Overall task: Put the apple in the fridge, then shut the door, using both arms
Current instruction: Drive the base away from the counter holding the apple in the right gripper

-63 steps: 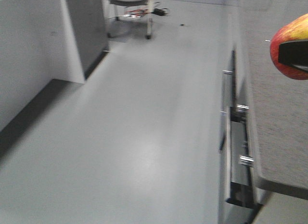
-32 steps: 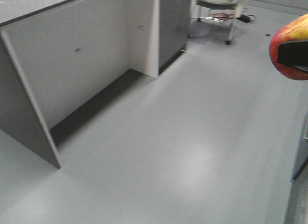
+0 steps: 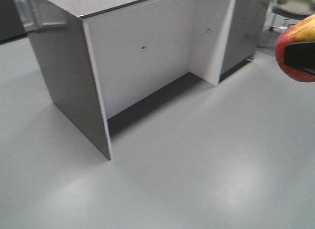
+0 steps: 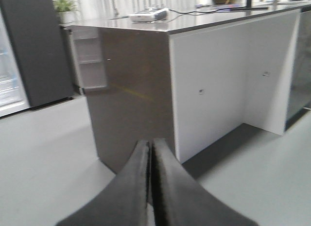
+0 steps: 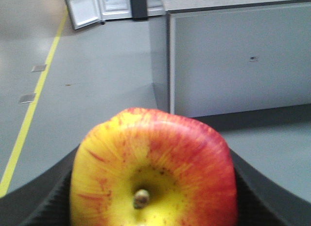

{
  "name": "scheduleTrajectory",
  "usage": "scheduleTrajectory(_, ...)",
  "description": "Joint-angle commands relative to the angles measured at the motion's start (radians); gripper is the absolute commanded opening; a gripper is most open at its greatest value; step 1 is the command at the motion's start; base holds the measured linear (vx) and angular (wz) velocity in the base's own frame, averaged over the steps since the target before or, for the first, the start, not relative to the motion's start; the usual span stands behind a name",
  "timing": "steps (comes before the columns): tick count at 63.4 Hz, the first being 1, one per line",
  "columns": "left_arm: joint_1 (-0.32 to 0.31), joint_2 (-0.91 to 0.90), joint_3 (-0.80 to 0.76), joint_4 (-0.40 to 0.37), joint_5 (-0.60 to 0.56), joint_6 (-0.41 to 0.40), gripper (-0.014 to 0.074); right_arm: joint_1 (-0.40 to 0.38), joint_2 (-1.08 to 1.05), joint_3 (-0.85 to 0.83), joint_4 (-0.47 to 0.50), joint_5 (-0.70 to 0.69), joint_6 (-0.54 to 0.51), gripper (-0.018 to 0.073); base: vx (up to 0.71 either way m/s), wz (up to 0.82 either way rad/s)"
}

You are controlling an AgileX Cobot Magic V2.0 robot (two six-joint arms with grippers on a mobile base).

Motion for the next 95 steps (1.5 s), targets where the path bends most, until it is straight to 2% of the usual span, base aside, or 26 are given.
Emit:
scheduleTrajectory(1, 0.001, -0.014, 0.021, -0.009, -0.077, -0.007, -0.0006, -0.002, -0.008, -0.023, 0.049, -0.059, -0.005, -0.0006, 0.04, 0.44)
scheduleTrajectory(95, 0.001, -0.014, 0.021, -0.009, -0.077, -0.007, -0.0006, -0.002, -0.008, -0.023, 0.049, -0.059, -0.005, -0.0006, 0.08, 0.45)
